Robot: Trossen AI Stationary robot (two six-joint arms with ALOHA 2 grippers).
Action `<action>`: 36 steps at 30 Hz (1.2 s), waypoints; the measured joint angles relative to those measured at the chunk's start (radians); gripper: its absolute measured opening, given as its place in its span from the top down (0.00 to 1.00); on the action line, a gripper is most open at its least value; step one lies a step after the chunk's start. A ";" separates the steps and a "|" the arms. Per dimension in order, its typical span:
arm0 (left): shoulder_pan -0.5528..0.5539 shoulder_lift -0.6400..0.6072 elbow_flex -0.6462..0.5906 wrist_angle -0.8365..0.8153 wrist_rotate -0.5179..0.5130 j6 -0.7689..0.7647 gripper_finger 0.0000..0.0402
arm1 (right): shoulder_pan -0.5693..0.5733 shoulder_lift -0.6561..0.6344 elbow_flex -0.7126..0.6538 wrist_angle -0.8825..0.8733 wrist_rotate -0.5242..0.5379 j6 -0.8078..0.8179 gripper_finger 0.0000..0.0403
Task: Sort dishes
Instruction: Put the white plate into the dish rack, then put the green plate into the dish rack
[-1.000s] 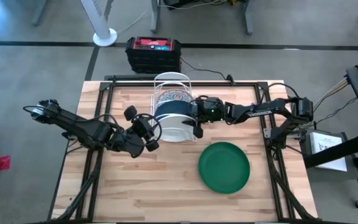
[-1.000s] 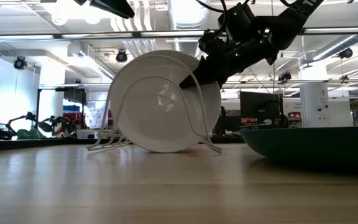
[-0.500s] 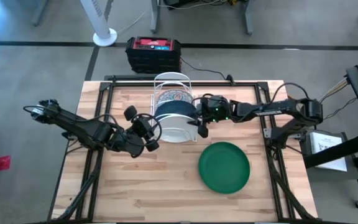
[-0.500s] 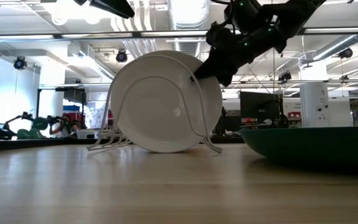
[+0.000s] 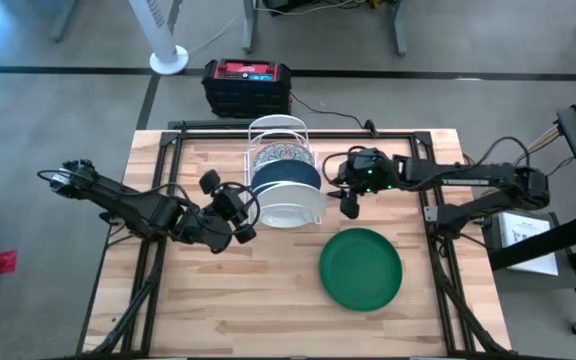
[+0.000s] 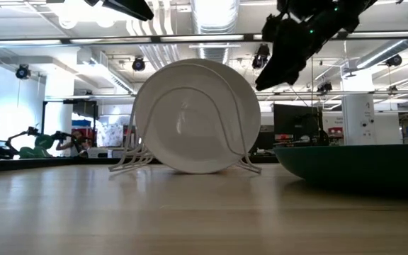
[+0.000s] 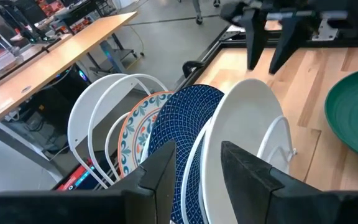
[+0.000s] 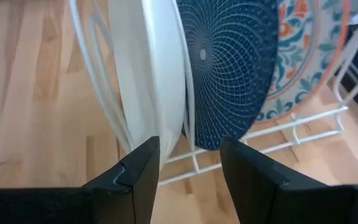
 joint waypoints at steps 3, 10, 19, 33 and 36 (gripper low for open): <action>0.000 0.000 0.000 0.006 0.000 0.000 0.71 | 0.000 -0.052 0.000 -0.065 0.000 0.009 0.59; 0.000 0.000 0.000 0.006 0.000 0.000 0.71 | 0.000 -0.162 -0.007 -0.349 -0.002 0.026 0.60; 0.000 0.000 0.000 0.007 0.000 0.000 0.71 | 0.003 -0.241 -0.141 -0.464 -0.178 0.114 0.57; 0.000 0.000 0.000 0.015 0.003 -0.001 0.71 | 0.008 -0.217 -0.283 -0.451 -0.208 0.257 0.47; 0.000 0.000 0.000 0.015 0.009 -0.001 0.71 | 0.008 -0.178 -0.289 -0.421 -0.208 0.288 0.44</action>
